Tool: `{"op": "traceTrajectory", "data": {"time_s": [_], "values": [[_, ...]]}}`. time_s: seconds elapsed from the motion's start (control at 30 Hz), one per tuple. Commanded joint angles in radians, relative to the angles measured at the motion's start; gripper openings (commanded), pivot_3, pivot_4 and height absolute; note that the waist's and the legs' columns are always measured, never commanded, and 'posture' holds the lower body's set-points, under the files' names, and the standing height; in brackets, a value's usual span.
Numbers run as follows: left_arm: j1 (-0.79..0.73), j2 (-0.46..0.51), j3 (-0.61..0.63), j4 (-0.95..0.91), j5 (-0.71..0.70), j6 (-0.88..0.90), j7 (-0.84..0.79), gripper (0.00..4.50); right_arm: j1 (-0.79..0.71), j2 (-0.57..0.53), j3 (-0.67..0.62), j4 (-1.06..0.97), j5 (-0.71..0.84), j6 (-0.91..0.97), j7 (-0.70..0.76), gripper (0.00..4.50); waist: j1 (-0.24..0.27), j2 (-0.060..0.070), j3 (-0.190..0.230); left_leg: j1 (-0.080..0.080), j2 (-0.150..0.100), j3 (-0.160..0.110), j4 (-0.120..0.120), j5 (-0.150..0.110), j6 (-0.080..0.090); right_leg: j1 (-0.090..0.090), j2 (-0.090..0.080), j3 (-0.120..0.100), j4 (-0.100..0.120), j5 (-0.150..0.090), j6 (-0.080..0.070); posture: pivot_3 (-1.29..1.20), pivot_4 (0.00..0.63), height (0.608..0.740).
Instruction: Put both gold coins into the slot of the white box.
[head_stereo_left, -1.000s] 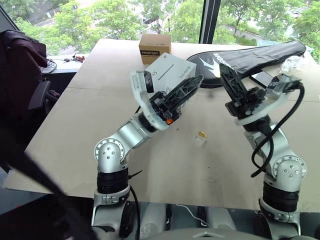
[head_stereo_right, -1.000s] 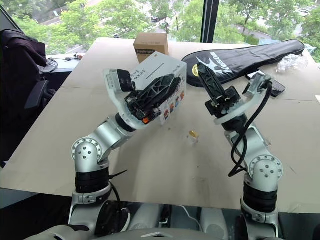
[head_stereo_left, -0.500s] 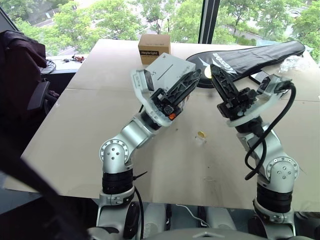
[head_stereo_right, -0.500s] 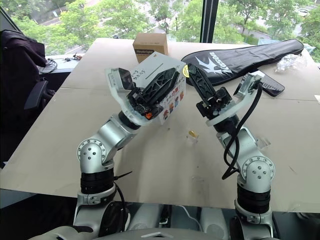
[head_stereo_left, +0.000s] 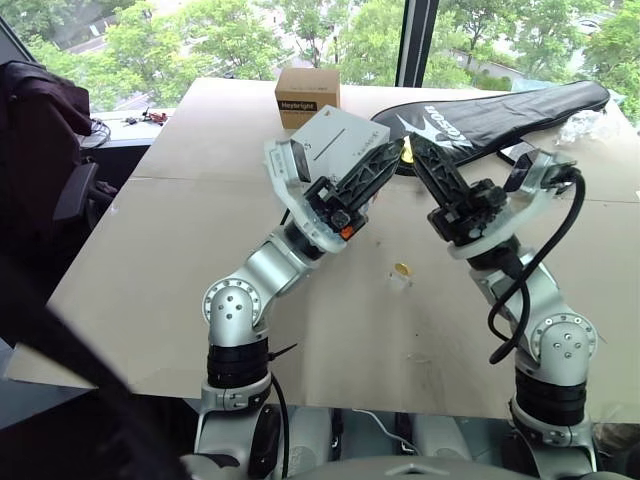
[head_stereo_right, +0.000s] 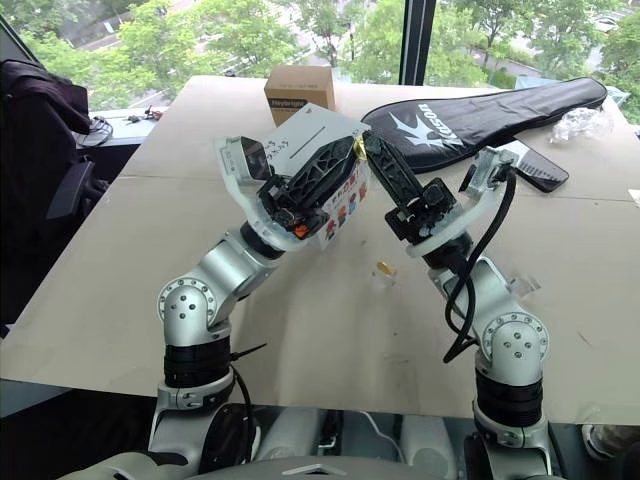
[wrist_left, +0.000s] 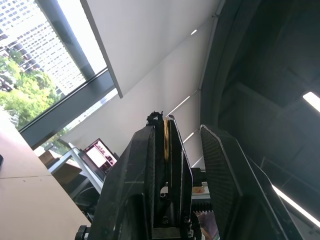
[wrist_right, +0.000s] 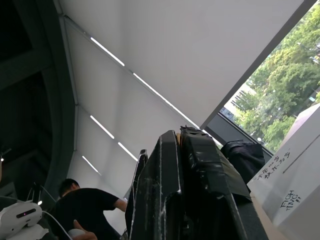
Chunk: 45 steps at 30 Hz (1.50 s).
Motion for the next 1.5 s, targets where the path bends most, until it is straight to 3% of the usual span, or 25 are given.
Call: {"op": "traceTrajectory", "data": {"time_s": [0.03,0.1,0.2,0.23,0.53,0.57,0.77,0.97,1.17,1.27,1.5], "values": [[-0.001,-0.002,-0.013,-0.013,-0.012,0.001,-0.008,1.43,-0.001,-0.003,0.005,-0.056,0.009,-0.01,0.017,0.0,0.0,0.0,0.0,0.0,0.0,0.0,0.0,0.0,0.0,0.0,0.0,0.0,0.0,0.0,0.0,0.0,0.15,0.74],[0.0,-0.001,-0.012,-0.01,-0.02,0.004,-0.008,1.43,-0.002,-0.003,0.007,-0.058,0.008,-0.01,0.017,0.0,0.0,0.0,0.0,0.0,0.0,0.0,-0.001,0.0,0.0,0.0,0.0,0.0,-0.001,0.0,0.0,0.0,0.15,0.74],[0.001,0.0,-0.013,-0.006,-0.022,0.008,-0.01,0.24,-0.001,-0.006,0.006,-0.057,0.009,-0.01,0.018,0.0,0.0,-0.001,0.0,0.0,0.0,0.0,-0.002,0.0,0.0,0.0,0.0,0.0,-0.002,0.0,0.0,0.0,0.15,0.74],[0.003,0.001,-0.013,-0.006,-0.023,0.011,-0.012,0.09,-0.002,-0.006,0.008,-0.057,0.006,-0.009,0.02,0.0,0.0,-0.001,0.0,0.0,0.0,0.0,-0.002,0.0,0.0,0.0,0.0,0.0,-0.003,0.0,0.0,0.0,0.15,0.74],[0.002,0.005,-0.021,0.001,0.005,0.012,-0.014,0.09,0.004,-0.032,0.027,-0.062,-0.033,0.007,0.043,0.0,0.0,-0.001,0.001,-0.001,0.0,0.0,-0.003,0.0,0.0,0.0,0.0,0.0,-0.006,0.0,0.0,0.0,0.15,0.74],[0.001,0.008,-0.022,0.003,0.02,0.008,-0.013,0.0,0.006,-0.041,0.03,-0.063,-0.042,0.011,0.051,0.64,0.0,-0.001,0.001,-0.001,0.0,0.0,-0.003,0.0,0.0,0.0,0.0,0.0,-0.006,0.0,0.0,0.0,0.15,0.74],[-0.039,0.064,0.02,0.028,0.093,-0.021,-0.039,0.0,0.022,-0.085,-0.061,-0.045,-0.072,-0.035,0.034,2.88,0.001,-0.002,0.001,-0.002,0.0,0.0,-0.003,0.0,0.0,0.0,0.0,-0.001,-0.007,0.0,0.0,0.0,0.15,0.74],[-0.16,0.245,0.129,0.072,0.185,-0.055,-0.07,0.0,0.1,-0.337,-0.242,0.001,-0.142,0.001,0.169,2.88,0.002,-0.003,0.002,-0.01,0.0,0.0,-0.002,0.0,0.0,-0.008,0.0,-0.001,-0.008,0.0,0.0,0.0,0.15,0.74],[-0.299,0.382,0.012,0.11,0.57,-0.103,0.011,0.0,0.142,-0.61,-0.227,0.008,-0.437,-0.034,0.465,2.88,0.003,-0.004,0.003,-0.013,0.0,0.0,-0.003,0.002,-0.003,-0.011,0.002,-0.001,-0.01,0.0,0.001,0.0,0.15,0.74],[-0.312,0.418,-0.062,0.105,0.72,-0.092,0.029,0.0,0.125,-0.659,-0.216,0.006,-0.503,-0.042,0.541,2.88,0.002,-0.005,0.003,-0.012,0.0,-0.002,-0.003,0.002,-0.003,-0.011,0.003,0.001,-0.01,0.0,0.001,0.0,0.15,0.74],[-0.311,0.438,-0.119,0.08,0.868,0.02,0.077,0.0,0.092,-0.663,-0.209,0.012,-0.564,-0.031,0.59,2.88,0.003,-0.008,0.005,-0.014,0.001,-0.004,-0.003,0.002,-0.004,-0.013,0.004,0.003,-0.01,0.0,0.001,0.0,0.15,0.74]]}}
